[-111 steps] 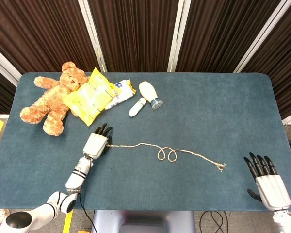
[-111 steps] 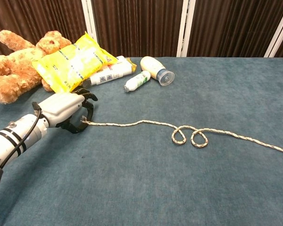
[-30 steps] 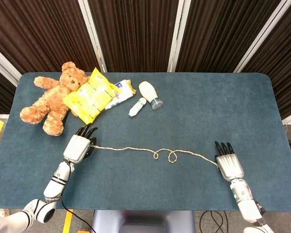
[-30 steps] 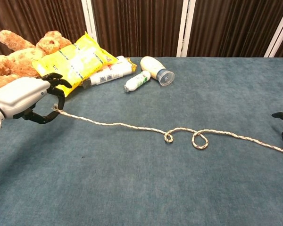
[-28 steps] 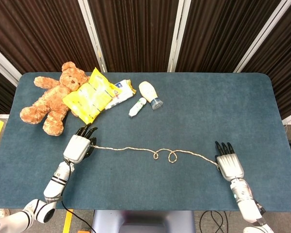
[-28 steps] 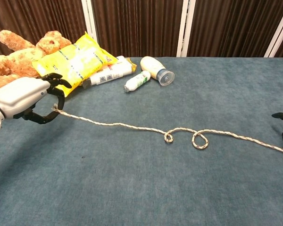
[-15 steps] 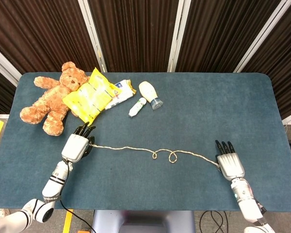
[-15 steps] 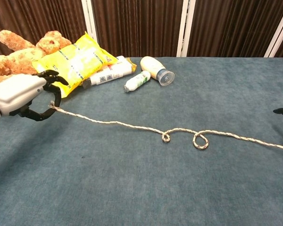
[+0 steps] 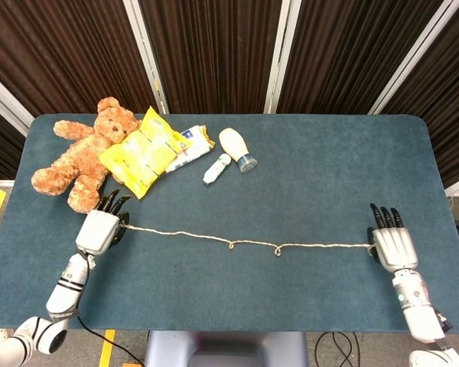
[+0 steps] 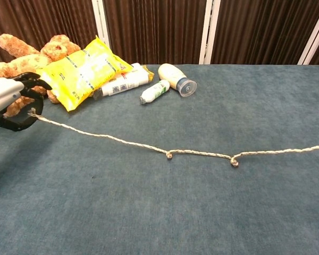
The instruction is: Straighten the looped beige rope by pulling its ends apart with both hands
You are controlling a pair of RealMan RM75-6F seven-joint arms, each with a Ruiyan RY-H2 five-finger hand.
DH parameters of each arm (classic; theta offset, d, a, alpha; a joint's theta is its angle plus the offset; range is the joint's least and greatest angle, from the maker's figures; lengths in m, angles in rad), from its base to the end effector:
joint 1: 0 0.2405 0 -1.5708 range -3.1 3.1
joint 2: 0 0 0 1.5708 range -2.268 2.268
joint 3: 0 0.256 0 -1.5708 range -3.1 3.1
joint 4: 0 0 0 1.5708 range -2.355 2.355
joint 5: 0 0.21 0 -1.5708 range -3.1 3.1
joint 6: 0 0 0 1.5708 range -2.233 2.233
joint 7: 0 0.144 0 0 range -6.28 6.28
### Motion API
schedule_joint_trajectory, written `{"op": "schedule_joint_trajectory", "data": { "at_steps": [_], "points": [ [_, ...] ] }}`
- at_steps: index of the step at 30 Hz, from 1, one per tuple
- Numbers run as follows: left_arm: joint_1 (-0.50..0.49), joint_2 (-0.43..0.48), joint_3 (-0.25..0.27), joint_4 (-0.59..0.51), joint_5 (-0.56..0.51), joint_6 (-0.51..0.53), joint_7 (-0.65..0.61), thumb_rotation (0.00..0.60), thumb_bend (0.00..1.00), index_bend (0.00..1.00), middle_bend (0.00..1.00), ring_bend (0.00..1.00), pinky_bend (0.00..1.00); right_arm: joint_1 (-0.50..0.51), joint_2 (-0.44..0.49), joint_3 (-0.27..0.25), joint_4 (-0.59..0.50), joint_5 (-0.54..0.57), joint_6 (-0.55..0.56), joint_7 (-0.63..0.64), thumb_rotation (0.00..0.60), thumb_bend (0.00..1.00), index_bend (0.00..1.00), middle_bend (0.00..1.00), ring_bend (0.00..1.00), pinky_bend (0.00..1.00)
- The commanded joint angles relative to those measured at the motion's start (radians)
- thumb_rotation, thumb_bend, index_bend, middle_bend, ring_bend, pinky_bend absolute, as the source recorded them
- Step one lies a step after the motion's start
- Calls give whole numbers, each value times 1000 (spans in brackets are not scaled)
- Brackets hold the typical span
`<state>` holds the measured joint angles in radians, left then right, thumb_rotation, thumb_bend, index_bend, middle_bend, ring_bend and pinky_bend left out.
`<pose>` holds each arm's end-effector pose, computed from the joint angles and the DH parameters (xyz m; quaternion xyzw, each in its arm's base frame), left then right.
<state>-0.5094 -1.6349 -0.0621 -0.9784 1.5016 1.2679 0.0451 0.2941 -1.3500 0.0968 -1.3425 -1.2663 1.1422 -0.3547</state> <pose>-0.2691 0.3216 0.0193 -0.7165 -0.2629 -0.3886 0.5162 -0.3391 -0.2583 0.0835 0.6815 -0.3491 0.2152 0.6061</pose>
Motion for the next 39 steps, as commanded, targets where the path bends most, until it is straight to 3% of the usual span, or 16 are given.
{"op": "schedule_joint_trajectory", "data": {
  "at_steps": [1,11,39],
  "points": [
    [15,13,3,16,-7,7,-22,600,503,685,164,26,189,-2,13,7,18,15,-6,23,600,546,811,100,0,0],
    [45,19,19,71,-23,-22,-75,600,504,686,165,26,189,1,19,9,55,32,-22,53,600,546,811,100,0,0],
    [35,-72,13,259,-50,-123,-138,600,501,683,167,34,190,14,-47,-2,147,68,-64,56,600,547,811,100,0,0]
  ]
}}
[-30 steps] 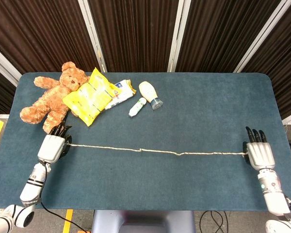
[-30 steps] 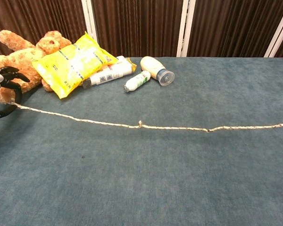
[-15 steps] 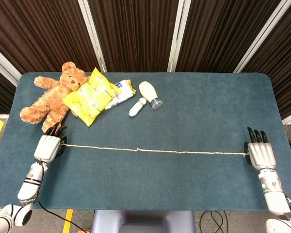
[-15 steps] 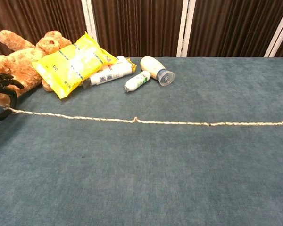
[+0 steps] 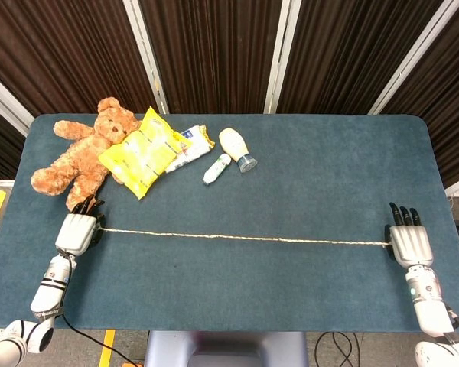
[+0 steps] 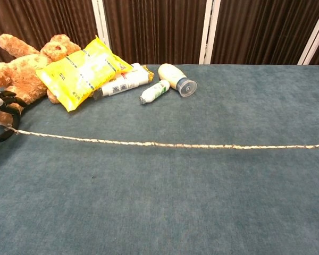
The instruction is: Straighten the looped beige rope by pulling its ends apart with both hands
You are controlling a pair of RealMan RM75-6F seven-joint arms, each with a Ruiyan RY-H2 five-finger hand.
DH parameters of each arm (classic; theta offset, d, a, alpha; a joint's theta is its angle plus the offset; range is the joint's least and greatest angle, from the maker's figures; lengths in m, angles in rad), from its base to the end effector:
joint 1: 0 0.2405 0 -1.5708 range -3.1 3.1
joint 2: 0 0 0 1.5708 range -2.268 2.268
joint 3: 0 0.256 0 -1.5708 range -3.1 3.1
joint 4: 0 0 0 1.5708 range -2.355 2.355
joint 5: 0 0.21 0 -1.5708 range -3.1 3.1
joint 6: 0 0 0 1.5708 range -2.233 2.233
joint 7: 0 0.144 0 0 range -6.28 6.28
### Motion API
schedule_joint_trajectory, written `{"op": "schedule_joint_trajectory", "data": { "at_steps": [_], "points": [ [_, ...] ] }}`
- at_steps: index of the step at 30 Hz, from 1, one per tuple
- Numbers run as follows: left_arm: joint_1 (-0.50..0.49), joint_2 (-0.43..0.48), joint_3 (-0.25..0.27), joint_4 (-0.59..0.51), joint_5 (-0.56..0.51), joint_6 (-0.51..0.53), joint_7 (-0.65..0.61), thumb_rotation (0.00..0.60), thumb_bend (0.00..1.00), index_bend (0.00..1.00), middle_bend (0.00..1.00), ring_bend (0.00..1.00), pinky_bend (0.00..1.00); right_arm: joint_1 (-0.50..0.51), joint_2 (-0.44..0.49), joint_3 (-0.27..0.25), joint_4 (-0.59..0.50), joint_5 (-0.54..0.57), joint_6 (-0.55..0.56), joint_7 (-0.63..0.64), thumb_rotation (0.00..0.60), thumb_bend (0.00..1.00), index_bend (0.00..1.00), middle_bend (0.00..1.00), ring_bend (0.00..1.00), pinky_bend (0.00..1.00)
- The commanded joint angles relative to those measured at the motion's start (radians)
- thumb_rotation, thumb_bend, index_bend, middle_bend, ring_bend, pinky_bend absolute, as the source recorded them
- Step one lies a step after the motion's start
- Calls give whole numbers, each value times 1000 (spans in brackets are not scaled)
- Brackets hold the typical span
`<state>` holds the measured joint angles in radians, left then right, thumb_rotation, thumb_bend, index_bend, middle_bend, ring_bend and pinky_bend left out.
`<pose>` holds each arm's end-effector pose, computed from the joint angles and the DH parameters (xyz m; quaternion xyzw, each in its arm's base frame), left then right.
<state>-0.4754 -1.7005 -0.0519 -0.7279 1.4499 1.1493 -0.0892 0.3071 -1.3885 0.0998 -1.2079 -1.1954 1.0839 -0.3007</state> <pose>-0.3300 0.3261 0.0213 -0.7039 -0.3159 -0.3188 0.5505 -0.3699 -0.2663 0.0867 0.6596 -0.3740 0.1848 0.6252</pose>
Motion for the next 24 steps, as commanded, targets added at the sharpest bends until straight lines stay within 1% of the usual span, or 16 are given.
{"op": "schedule_joint_trajectory", "data": {
  "at_steps": [1,11,16,18,20,24],
  "points": [
    [1,-9,5,13,3,-6,-4,600,500,683,167,35,190,2,-14,-7,19,-3,-8,-2,600,547,811,101,0,0],
    [5,-31,15,54,12,-12,-5,600,498,682,167,34,190,9,-41,-15,59,0,-22,-33,600,547,805,100,0,0],
    [6,-38,22,61,19,-20,-7,600,499,678,165,35,190,11,-50,-17,66,3,-29,-41,600,546,740,100,0,0],
    [5,-39,24,60,22,-20,-11,600,492,659,162,34,189,12,-53,-18,69,4,-32,-42,600,546,699,100,0,0],
    [7,-40,26,60,23,-21,-13,600,483,602,156,34,189,13,-55,-18,72,5,-34,-47,600,546,657,100,0,0],
    [8,-42,27,65,23,-28,-7,600,482,475,152,34,189,17,-56,-12,72,13,-41,-45,600,546,630,100,0,0]
  ]
}}
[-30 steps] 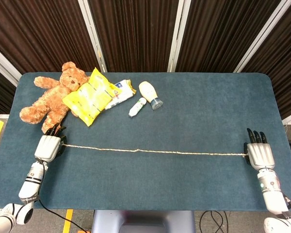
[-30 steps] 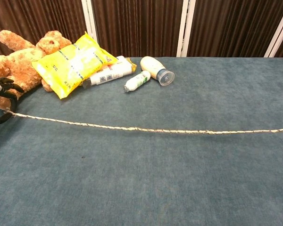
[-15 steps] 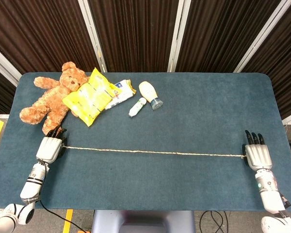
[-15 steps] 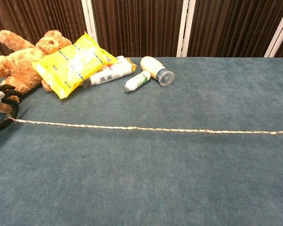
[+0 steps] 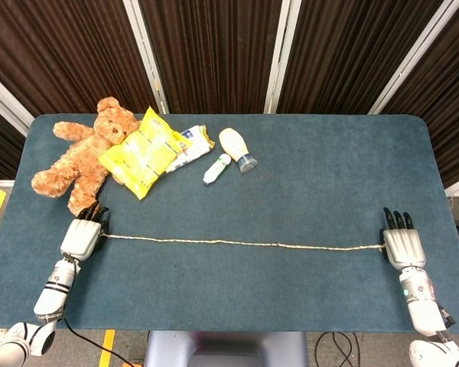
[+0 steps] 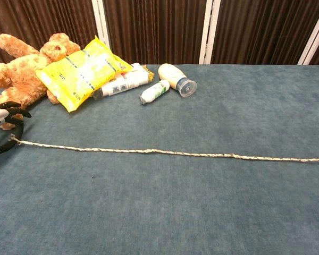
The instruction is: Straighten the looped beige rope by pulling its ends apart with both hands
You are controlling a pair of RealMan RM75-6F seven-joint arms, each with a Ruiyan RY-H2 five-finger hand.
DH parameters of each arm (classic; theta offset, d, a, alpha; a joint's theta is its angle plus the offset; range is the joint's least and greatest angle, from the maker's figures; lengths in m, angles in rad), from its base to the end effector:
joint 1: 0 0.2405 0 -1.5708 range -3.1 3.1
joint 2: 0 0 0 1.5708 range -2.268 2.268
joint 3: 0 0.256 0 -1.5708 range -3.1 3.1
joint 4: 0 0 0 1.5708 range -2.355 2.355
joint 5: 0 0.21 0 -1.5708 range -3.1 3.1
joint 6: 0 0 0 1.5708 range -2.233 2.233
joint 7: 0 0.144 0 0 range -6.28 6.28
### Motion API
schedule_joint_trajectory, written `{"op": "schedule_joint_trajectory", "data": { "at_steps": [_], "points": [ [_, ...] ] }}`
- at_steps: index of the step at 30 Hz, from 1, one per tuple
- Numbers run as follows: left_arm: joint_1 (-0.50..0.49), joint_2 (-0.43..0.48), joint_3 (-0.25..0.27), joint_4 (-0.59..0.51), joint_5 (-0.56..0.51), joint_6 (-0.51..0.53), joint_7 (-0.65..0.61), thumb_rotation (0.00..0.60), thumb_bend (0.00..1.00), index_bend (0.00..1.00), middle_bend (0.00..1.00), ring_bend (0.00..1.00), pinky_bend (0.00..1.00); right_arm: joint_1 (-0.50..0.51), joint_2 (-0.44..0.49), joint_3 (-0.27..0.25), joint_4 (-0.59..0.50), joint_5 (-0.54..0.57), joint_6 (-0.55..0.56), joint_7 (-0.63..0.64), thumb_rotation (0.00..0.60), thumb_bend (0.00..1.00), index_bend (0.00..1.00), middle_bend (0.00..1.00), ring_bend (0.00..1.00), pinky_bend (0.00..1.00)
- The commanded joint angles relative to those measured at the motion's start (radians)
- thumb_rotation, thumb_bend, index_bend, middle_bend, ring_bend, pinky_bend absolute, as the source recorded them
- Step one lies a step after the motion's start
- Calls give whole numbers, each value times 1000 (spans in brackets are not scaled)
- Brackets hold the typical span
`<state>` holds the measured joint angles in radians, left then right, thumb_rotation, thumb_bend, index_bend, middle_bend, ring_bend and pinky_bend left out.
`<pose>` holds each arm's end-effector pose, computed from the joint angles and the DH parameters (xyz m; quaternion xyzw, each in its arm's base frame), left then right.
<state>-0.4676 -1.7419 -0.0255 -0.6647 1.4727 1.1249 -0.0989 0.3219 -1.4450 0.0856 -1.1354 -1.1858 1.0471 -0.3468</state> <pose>-0.3369 0.3194 0.0069 -0.7205 -0.3160 -0.2974 0.5409 -0.3768 -0.2683 0.0694 0.6766 -0.3643 0.1542 0.6210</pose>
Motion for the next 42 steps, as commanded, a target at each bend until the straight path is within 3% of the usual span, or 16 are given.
{"op": "schedule_joint_trajectory", "data": {
  "at_steps": [1,4,7,11,17,24,30,36,42],
  "points": [
    [0,-1,2,1,0,-6,3,600,482,433,151,34,189,3,1,2,-1,6,-9,-2,600,547,623,100,0,0],
    [2,1,5,-4,4,-6,0,600,483,283,147,34,187,6,4,-4,-7,17,-24,-26,600,546,553,96,0,0],
    [3,2,6,-6,4,-5,-1,600,482,219,144,32,186,6,4,-4,-8,20,-26,-32,600,546,464,78,0,0],
    [10,20,11,-36,7,-6,-7,600,461,15,119,18,181,11,7,-8,-10,54,-55,-80,600,511,204,4,0,0],
    [24,80,11,-130,-2,-6,4,600,441,0,76,0,179,14,36,-7,-49,110,-74,-150,600,395,13,0,0,0],
    [62,186,12,-280,-9,39,9,600,436,0,18,0,176,3,76,-14,-99,102,-44,-145,600,293,0,0,0,0],
    [132,323,19,-462,29,189,-25,600,435,0,0,0,164,-80,155,-33,-230,-71,184,-1,600,290,0,0,0,0],
    [245,461,66,-670,113,402,-22,600,433,0,0,0,139,-211,226,-109,-342,-327,494,146,600,290,0,0,0,0],
    [377,536,135,-799,177,566,13,600,432,0,0,0,126,-305,238,-177,-338,-471,654,209,600,289,0,0,0,0]
  ]
}}
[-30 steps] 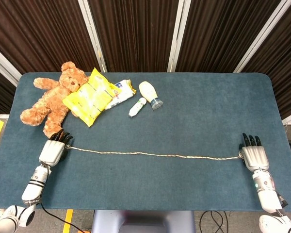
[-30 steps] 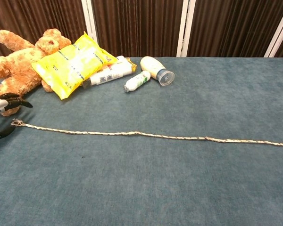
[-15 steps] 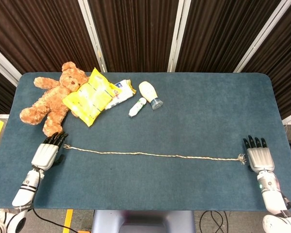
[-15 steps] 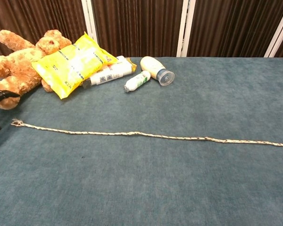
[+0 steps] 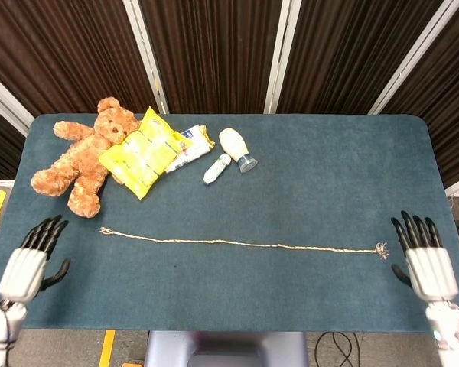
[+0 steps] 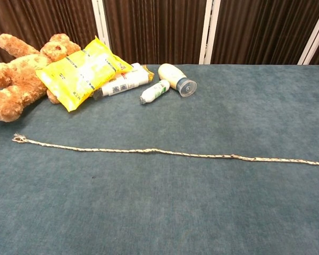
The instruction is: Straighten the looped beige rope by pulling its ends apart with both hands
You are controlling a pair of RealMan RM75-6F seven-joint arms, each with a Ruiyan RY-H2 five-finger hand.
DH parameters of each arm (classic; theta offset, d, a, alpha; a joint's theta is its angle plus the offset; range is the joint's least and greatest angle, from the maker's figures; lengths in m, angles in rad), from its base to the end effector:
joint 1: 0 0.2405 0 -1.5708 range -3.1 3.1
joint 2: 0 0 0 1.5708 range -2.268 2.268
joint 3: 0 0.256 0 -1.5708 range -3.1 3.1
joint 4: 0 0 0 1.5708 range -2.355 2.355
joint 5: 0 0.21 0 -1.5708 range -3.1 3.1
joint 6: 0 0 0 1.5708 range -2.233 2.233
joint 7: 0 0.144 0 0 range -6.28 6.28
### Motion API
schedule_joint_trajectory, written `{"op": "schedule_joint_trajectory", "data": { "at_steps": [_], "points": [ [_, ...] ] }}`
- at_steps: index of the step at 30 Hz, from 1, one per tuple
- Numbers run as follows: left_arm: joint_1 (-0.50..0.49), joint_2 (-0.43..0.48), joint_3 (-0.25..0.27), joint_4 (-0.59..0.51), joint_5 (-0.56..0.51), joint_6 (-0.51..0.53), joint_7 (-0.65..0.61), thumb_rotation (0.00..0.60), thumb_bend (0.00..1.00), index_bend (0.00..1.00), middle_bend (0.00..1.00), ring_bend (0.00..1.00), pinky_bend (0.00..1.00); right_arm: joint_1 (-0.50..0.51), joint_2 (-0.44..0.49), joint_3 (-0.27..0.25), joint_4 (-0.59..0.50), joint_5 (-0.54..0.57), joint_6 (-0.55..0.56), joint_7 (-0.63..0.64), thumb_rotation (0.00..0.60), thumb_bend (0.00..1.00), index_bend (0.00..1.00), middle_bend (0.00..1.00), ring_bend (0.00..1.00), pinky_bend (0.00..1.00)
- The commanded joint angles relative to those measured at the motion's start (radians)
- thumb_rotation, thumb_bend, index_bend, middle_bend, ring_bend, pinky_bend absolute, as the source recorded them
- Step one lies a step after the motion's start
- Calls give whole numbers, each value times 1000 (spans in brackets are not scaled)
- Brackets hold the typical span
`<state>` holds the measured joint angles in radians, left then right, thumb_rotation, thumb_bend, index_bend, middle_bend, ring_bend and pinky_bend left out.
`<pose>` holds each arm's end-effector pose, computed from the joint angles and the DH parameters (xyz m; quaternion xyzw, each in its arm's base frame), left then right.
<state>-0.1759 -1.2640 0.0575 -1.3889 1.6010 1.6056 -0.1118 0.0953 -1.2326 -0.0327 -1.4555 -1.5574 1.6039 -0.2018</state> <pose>-0.3105 0.1892 0.1272 -0.6333 -0.3437 -0.4461 0.5309 -0.3201 -0.1684 0.1375 0.6458 -0.2838 0.3405 0.6217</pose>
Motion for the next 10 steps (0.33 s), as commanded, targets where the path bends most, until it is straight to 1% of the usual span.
{"op": "schedule_joint_trajectory", "data": {
  "at_steps": [1,3,10],
  "points": [
    [96,66,60,-84,49,86,41,600,434,0,0,0,118,-86,23,-64,-10,-109,105,67,600,289,0,0,0,0],
    [100,90,75,-96,74,81,61,600,431,0,0,0,102,-93,31,-78,1,-137,110,72,600,289,0,0,0,0],
    [101,108,63,-102,68,52,44,600,432,0,0,0,94,-104,47,-65,-6,-132,102,103,600,290,0,0,0,0]
  ]
}}
